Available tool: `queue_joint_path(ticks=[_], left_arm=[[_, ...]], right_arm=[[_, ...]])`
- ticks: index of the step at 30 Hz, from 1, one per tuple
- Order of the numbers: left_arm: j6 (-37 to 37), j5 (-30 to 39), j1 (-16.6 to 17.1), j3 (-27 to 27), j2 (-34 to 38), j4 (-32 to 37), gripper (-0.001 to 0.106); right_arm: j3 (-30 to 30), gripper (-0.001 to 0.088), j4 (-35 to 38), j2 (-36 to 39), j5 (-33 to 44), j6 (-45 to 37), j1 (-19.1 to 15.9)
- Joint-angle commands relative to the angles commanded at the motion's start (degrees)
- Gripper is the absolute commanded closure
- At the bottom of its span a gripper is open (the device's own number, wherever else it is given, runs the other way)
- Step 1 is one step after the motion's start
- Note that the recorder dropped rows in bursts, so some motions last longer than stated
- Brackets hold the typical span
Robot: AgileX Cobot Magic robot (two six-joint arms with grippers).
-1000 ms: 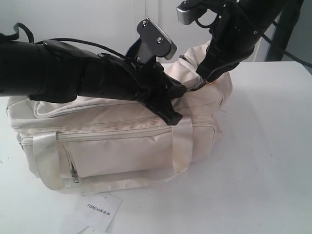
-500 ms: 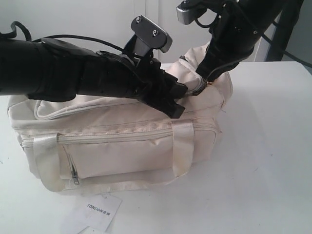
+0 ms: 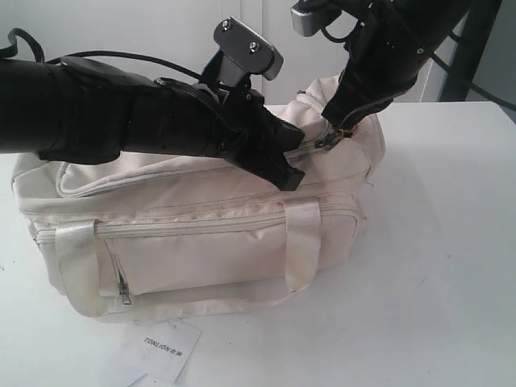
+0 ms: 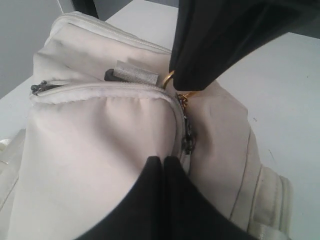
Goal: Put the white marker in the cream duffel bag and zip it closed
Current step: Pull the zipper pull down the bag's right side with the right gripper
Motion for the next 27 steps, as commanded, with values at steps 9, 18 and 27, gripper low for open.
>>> queue_joint_path(ticks=[9, 18, 27], left_arm=[[-0.11, 0.29, 0.00, 0.00, -0.40, 0.00, 0.105], [-0.24, 0.29, 0.00, 0.00, -0.40, 0.00, 0.105], [-0.23, 1.80, 0.00, 0.00, -0.40, 0.00, 0.105]], right_arm=[[0.00, 0.0868, -1.71, -0.26, -2.06, 0.24, 0.00], [0.00, 0.0868, -5.86, -0.51, -2.29, 0.99, 0.00], [0.00, 0.0868, -5.99, -0.51, -3.75, 1.48, -1.23]])
